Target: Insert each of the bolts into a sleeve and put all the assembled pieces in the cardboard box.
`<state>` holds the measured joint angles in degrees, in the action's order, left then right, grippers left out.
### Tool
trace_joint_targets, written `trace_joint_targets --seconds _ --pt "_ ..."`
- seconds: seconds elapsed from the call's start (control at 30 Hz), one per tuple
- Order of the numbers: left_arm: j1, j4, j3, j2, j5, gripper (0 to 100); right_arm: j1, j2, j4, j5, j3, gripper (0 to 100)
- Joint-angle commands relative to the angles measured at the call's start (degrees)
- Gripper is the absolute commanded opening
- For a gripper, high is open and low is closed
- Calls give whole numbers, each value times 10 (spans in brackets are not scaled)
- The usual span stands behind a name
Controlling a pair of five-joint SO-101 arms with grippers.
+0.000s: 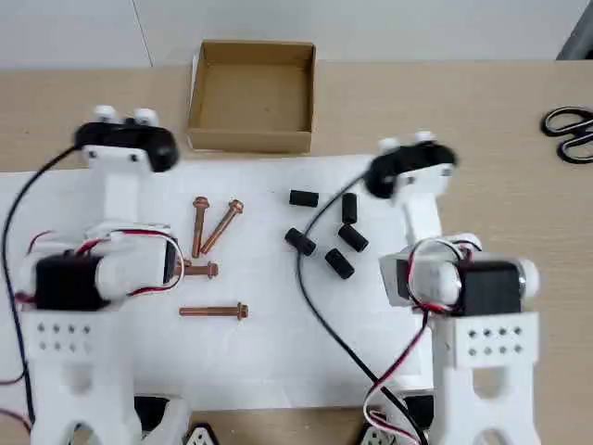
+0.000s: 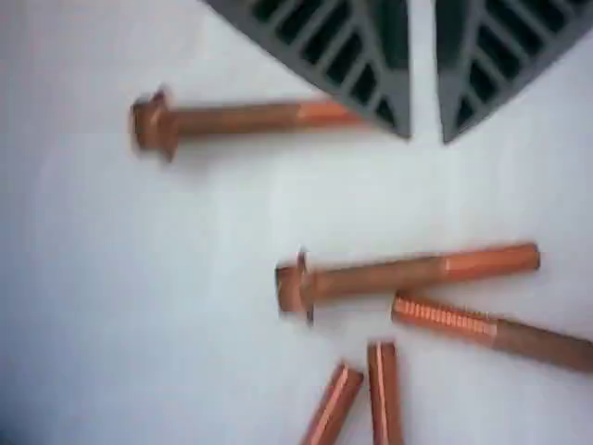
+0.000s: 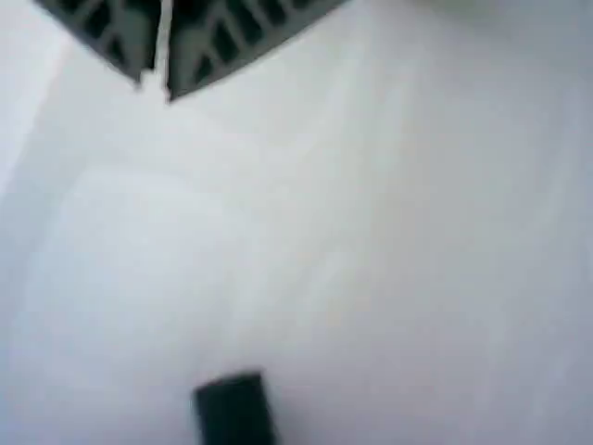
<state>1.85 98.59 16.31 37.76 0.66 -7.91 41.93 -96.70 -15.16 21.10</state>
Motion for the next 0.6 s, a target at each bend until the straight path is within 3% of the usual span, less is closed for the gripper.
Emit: trace_joint_targets --seconds 0.0,0.17,0.57 --pt "3 8 -15 -30 18 6 -15 -44 -12 -83 -19 22" --pt "3 8 -15 -77 18 6 -33 -138 22 -130 -18 54" --pt "4 -14 -15 -155 18 6 -89 -266 132 -127 -27 58"
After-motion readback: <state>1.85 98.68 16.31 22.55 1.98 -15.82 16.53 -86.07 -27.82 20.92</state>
